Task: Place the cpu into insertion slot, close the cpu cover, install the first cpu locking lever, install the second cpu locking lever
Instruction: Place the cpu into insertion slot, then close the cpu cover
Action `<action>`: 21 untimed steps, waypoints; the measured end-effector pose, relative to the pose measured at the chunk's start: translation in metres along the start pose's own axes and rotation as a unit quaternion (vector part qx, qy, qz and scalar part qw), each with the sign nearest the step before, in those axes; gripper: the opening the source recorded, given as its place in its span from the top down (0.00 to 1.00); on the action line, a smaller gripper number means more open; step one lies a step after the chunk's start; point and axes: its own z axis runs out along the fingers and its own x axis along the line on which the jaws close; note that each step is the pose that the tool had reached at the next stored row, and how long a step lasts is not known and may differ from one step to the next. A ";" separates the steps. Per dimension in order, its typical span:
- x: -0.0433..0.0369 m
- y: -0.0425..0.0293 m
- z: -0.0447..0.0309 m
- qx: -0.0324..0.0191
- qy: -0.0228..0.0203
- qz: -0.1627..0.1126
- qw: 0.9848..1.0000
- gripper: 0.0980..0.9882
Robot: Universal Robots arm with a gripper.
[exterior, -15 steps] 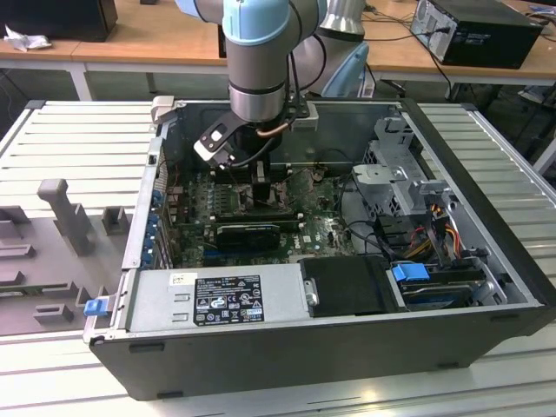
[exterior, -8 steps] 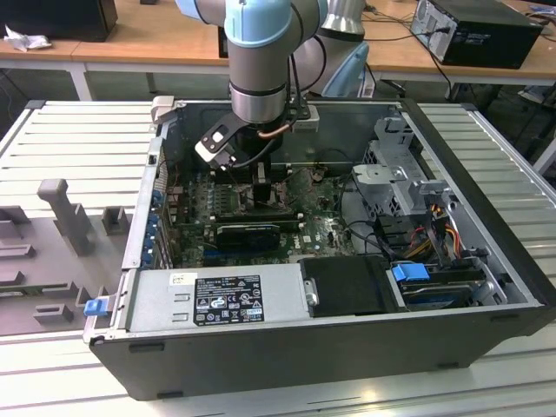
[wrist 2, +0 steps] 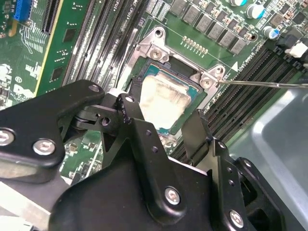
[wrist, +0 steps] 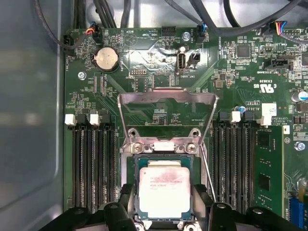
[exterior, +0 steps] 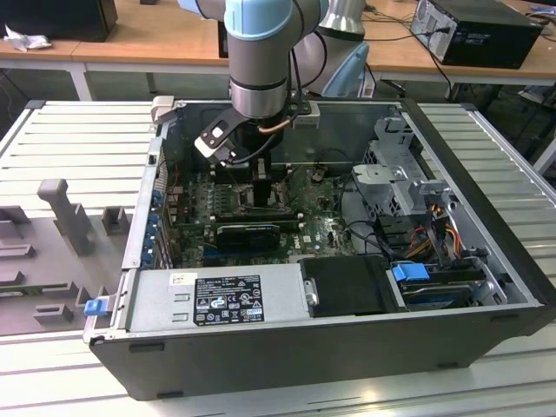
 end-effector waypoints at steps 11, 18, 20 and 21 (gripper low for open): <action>0.0001 0.0002 -0.0047 0.000 -0.001 0.000 1.000 0.99; 0.0002 0.0005 -0.0111 0.000 -0.002 0.000 1.000 0.99; 0.0003 0.0007 -0.0150 0.000 -0.001 0.000 1.000 0.99; 0.0003 0.0019 -0.0151 0.000 -0.002 0.000 1.000 0.99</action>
